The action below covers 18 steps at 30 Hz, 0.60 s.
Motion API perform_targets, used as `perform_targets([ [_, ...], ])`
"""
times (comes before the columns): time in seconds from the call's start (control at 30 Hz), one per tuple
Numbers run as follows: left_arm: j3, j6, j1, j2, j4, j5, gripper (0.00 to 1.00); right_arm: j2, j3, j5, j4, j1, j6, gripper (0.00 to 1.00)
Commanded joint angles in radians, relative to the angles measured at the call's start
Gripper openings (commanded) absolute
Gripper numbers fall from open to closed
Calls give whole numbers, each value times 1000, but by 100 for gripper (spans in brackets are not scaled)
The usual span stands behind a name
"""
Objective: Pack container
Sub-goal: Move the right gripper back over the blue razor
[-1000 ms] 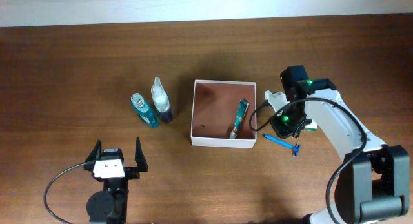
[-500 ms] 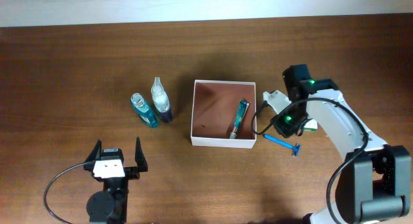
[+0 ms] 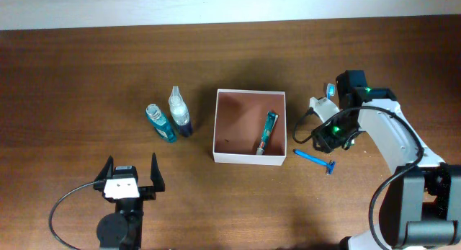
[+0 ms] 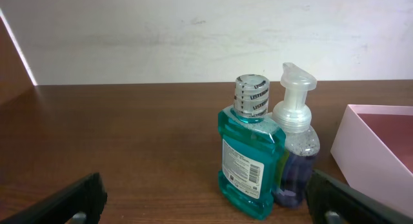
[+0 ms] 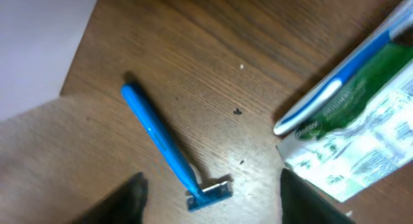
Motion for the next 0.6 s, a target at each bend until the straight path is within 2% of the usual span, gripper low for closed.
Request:
perform_targets([
  [0.0,-8,19,0,-8,0,10,100,-10,-8,-31,22,-2,-1,72],
  [0.1,-8,19,0,-8,0,10,99,-10,-9,-31,27,-2,-1,75],
  [0.27,-8,19,0,-8,0,10,99,-10,-8,-31,26,-2,-3,75],
  [0.3,-8,19,0,-8,0,10,99,-10,-8,-31,24,-2,-22,73],
  [0.33,-8,19,0,-8,0,10,100,-10,-8,-31,-3,-1,-101,64],
  [0.4,-8,19,0,-8,0,10,100,-10,-8,-31,-35,-1,-180,54],
  [0.57,-8,19,0,-8,0,10,100,-10,-9,-31,-55,-1,-260,52],
])
